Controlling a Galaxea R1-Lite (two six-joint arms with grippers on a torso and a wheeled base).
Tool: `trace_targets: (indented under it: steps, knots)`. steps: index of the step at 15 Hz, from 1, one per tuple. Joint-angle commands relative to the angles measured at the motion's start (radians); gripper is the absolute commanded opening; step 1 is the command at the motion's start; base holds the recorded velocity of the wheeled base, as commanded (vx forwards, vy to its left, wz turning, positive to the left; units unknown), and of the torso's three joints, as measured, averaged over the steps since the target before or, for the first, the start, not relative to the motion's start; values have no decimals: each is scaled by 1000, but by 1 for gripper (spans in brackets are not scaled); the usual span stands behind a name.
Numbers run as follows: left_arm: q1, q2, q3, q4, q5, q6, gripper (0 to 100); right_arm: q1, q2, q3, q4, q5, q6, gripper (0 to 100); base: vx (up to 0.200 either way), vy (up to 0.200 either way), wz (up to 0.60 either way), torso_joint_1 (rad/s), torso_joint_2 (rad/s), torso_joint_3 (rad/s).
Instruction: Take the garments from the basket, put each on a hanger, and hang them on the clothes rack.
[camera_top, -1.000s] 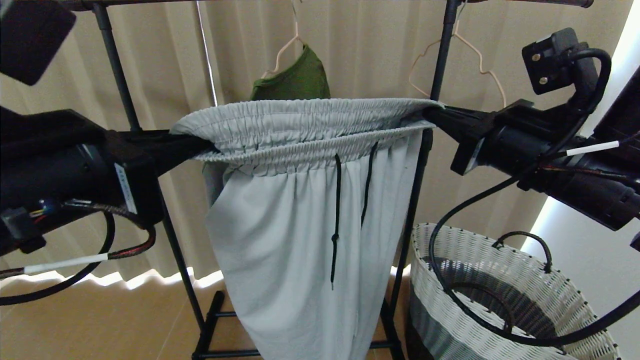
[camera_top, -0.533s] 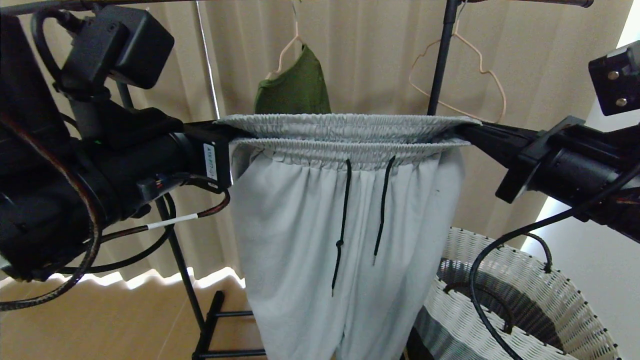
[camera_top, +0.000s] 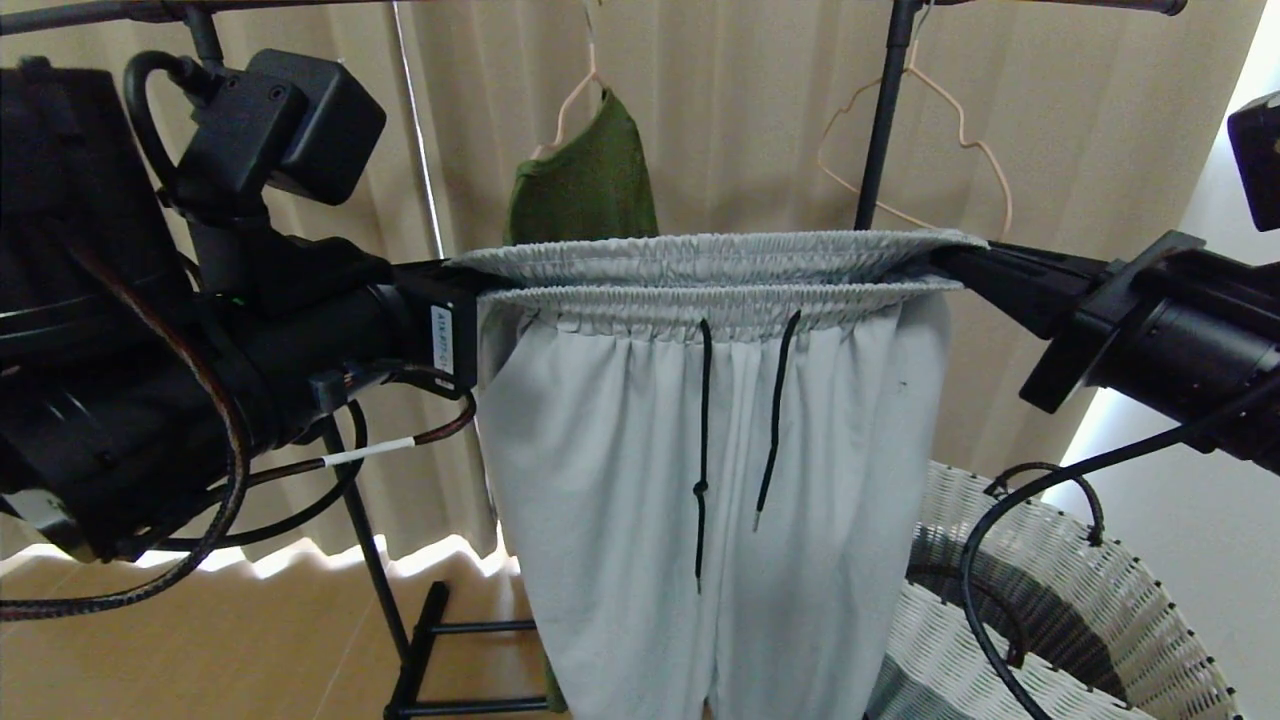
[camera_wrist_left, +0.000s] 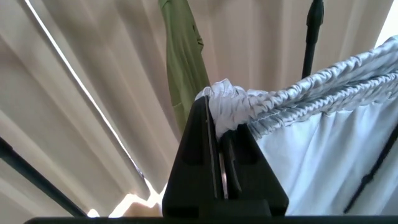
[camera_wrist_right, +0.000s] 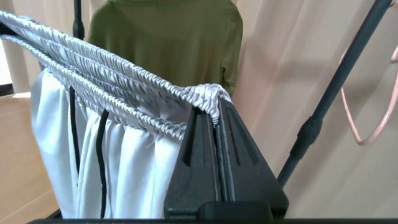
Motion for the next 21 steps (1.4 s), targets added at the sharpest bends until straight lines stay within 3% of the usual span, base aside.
trace_targets:
  steps: [1,5,8,12,15,17,20,21]
  knots:
    - [0,1,0,-1,2,-1,0,1,-14,-1,18,0,10,100,0,0,0,0,0,0]
    - [55,3,-2,-2,13,-4,0,0,-26,24,8,8,45,100,0,0,0,0,0,0]
    - [109,11,14,-10,94,-18,0,1,-68,76,5,20,93,100,0,0,0,0,0,0]
    - [110,24,61,-98,124,-43,0,1,-129,116,5,126,184,100,0,0,0,0,0,0]
    - [110,11,89,-98,128,-40,0,-5,-134,136,20,117,176,100,0,0,0,0,0,0]
    - [126,-45,142,-90,124,-35,0,-82,-131,171,34,109,144,100,0,0,0,0,0,0]
    - [204,-129,214,-87,111,-18,0,-204,-155,169,181,65,36,100,0,0,0,0,0,0]
    - [236,-152,227,-87,62,-15,0,-226,-172,163,238,40,30,100,0,0,0,0,0,0]
